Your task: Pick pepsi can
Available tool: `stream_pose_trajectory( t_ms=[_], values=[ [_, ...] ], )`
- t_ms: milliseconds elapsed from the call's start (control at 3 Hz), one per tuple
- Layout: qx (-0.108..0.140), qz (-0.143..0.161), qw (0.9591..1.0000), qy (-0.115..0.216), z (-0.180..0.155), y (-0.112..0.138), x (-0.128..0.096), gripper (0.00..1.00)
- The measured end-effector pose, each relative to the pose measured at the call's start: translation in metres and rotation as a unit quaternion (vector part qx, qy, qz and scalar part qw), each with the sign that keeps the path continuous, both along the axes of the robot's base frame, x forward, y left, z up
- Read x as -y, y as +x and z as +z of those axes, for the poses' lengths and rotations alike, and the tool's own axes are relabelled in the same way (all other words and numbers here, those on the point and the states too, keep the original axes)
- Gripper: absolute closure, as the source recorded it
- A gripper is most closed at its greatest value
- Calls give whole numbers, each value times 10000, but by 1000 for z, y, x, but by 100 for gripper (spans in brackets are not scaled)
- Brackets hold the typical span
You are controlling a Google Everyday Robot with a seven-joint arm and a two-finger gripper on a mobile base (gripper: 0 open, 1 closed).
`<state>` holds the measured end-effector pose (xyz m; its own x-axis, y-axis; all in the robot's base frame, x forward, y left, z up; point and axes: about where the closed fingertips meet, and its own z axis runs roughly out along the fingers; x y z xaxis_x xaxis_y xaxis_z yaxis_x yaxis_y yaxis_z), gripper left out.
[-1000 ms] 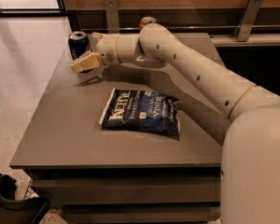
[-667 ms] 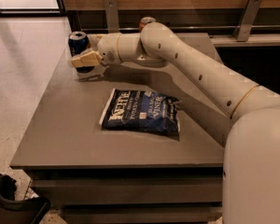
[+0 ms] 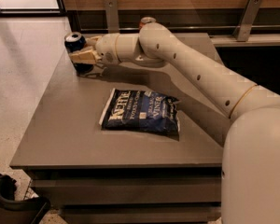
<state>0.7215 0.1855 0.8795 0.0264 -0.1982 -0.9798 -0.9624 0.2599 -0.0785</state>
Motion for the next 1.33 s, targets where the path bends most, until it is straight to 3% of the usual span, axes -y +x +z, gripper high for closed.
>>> stream_pose_trajectory(
  t_ms=[333,667,1333],
  values=[
    [10,44,10000,11,3,-4,-2,100],
    [84,107,9999,28,17,-14,3,100],
    [517,159,9983,-194,73,-46,16,100]
  ],
)
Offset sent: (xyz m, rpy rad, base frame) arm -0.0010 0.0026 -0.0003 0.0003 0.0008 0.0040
